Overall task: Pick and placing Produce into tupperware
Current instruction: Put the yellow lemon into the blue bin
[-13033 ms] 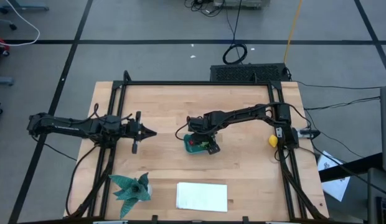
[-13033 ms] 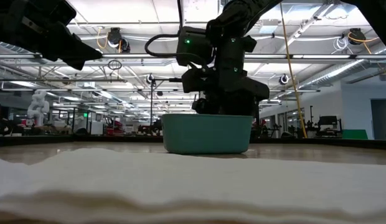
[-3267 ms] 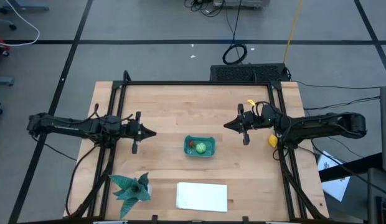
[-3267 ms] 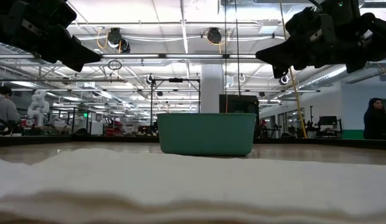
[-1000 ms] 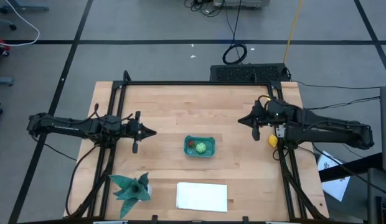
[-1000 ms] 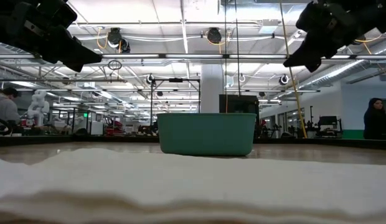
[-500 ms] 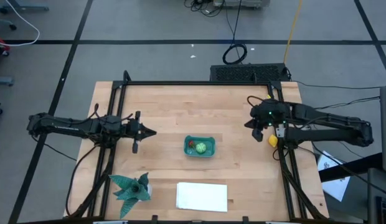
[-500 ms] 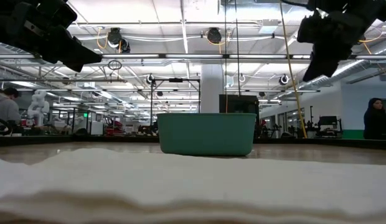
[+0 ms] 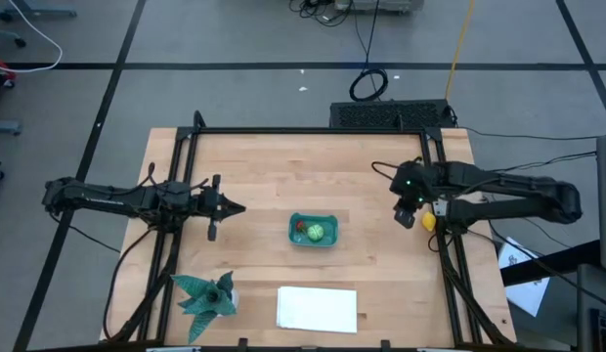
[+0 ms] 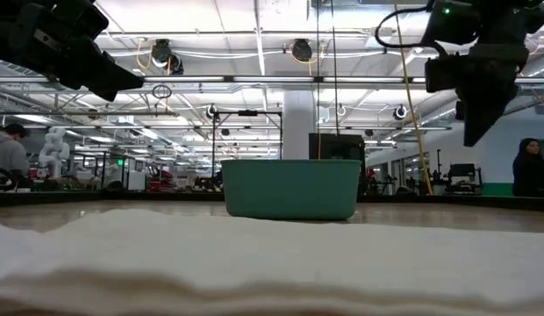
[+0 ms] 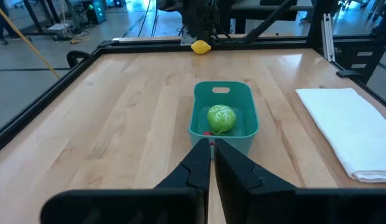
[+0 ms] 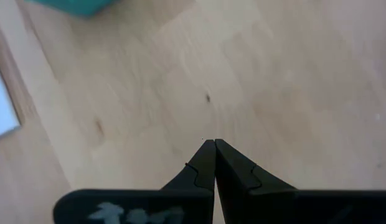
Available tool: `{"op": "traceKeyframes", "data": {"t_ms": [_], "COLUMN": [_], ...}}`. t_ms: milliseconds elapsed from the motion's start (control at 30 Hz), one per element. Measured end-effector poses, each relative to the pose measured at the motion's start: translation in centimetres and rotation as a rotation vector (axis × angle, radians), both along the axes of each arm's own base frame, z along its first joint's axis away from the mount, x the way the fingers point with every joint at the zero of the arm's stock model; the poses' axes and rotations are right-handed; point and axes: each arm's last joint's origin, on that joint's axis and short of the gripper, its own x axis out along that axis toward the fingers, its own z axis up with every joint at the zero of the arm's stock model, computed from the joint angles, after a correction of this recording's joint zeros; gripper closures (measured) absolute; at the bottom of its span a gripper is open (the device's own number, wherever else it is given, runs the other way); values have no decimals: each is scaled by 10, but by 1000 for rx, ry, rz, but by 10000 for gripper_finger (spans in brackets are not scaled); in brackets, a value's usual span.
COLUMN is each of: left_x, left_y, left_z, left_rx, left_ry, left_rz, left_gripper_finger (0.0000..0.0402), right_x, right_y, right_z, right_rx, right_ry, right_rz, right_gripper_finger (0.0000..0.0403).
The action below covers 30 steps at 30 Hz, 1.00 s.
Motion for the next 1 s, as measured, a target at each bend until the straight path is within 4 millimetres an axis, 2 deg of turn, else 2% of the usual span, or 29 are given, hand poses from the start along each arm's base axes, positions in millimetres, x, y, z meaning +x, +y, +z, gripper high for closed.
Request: {"op": "traceKeyframes", "data": {"t_ms": [133, 300, 567, 1000], "left_x": [0, 0, 0, 0], "left_y": [0, 0, 0, 0], "left_z": [0, 0, 0, 0], "left_rx": [2, 1, -1, -9], "left_ry": [0, 0, 1, 1], "left_rz": [-1, 0, 0, 2], "left_gripper_finger": [376, 376, 376, 376], "right_x": [5, 7, 11, 17], "right_y": [-2, -2, -3, -5], "right_z": [12, 23, 9, -3], "right_rx": [20, 61, 143, 189], "right_ry": [67, 248, 532, 687], "right_rz": [1, 2, 0, -14], "right_gripper_finger": [403, 403, 403, 398]}}
